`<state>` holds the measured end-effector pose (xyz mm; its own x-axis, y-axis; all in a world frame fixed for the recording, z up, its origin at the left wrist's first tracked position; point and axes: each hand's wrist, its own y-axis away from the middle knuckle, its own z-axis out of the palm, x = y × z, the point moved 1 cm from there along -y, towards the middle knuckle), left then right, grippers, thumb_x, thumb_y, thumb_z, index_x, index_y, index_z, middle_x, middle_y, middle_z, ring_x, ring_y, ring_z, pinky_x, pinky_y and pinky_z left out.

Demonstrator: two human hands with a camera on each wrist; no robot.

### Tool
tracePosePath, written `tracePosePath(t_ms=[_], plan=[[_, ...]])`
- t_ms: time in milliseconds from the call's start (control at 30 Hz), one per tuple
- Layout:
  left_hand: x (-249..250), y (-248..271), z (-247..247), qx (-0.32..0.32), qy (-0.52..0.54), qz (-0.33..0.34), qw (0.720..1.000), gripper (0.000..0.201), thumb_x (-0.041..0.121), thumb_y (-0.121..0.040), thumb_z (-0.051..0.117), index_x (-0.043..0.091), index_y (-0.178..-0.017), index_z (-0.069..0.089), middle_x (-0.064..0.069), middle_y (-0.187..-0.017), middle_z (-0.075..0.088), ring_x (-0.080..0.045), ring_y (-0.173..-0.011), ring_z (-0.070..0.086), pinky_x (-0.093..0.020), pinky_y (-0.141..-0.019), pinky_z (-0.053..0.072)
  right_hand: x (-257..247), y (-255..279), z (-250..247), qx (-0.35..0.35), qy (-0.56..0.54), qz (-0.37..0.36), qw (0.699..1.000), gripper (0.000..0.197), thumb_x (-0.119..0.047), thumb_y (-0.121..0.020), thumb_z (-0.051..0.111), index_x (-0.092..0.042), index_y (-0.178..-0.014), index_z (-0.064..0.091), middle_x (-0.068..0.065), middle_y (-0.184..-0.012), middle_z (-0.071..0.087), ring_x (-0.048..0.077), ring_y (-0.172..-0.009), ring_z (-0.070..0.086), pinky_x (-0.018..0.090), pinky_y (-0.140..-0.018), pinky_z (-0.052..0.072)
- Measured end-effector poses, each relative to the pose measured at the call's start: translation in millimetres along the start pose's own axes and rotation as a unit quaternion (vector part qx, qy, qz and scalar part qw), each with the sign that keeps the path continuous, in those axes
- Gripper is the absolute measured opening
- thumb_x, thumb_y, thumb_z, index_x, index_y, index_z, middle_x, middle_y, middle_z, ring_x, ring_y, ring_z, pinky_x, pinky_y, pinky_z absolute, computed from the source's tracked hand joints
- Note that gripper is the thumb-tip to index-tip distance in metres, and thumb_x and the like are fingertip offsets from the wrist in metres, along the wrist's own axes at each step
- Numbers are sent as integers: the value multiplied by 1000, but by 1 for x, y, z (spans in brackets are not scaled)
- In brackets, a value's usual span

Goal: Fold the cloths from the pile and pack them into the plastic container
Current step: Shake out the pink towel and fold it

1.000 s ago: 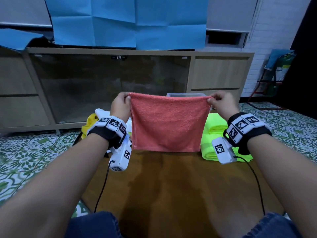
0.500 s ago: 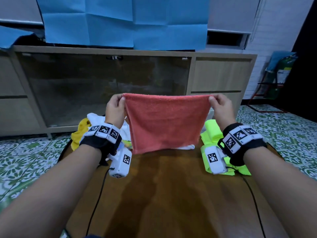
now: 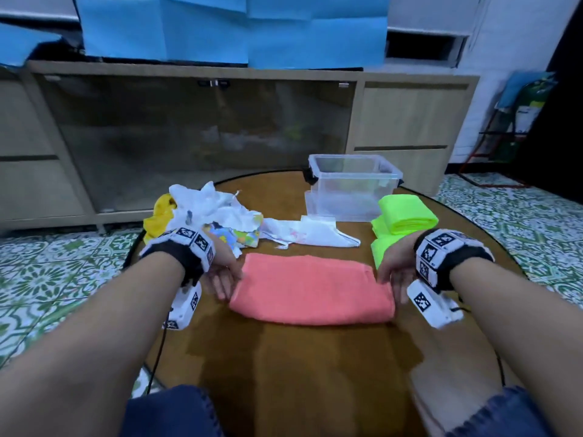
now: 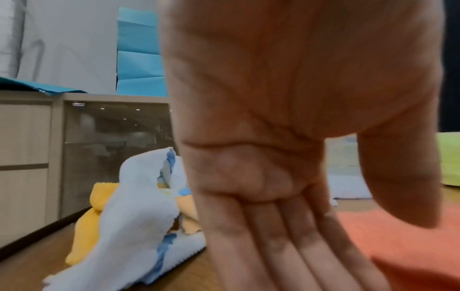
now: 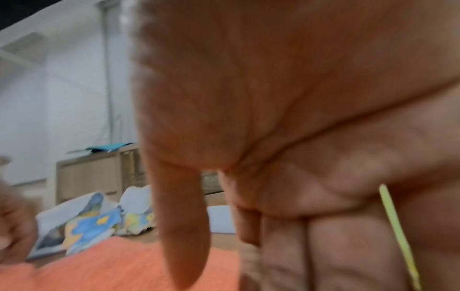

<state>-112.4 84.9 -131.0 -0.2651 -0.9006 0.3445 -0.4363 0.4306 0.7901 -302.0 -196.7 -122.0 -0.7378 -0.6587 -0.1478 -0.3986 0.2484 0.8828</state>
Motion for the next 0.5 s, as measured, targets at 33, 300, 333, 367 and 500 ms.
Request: tracePosePath(t_ms=[33,300,333,367,500], plan=[[2,-2,-1,25,-13,-7,1000,24,21,-96,49,9,-80,62,0,-59,69,-10,-51,66,-18,-52,49,-7,5,3,37,8,14,999,34,-27,-95,44,-5,-77,61,7,-60,69,12,-49,64,16,-45,45],[23,-27,-17,351,-161,132,913,29,18,-95,47,10,-119,61,-6,-122,61,-18,-103,58,-22,-76,43,-54,-7,-9,452,176,-154,861,21,-12,-91,49,-5,-106,62,12,-109,64,28,-100,59,27,-75,41],[25,-33,-15,349,-171,139,911,33,18,-95,47,12,-125,57,-5,-129,57,-19,-115,54,-24,-88,40,-56,-16,-6,430,193,-141,871,26,-15,-90,53,-6,-114,59,10,-117,61,27,-107,57,28,-81,43],[26,-40,-13,337,-183,142,912,37,18,-95,48,14,-131,53,-4,-135,53,-19,-122,49,-25,-96,37,-57,-25,-2,399,211,-126,883,32,-18,-88,57,-6,-118,56,9,-120,60,26,-110,56,28,-84,44],[32,-52,1,292,-276,143,904,47,17,-93,50,18,-139,43,-6,-140,47,-22,-126,45,-29,-101,37,-53,-43,3,322,227,-91,914,45,-24,-84,65,-2,-121,54,12,-121,58,25,-108,57,25,-71,43]])
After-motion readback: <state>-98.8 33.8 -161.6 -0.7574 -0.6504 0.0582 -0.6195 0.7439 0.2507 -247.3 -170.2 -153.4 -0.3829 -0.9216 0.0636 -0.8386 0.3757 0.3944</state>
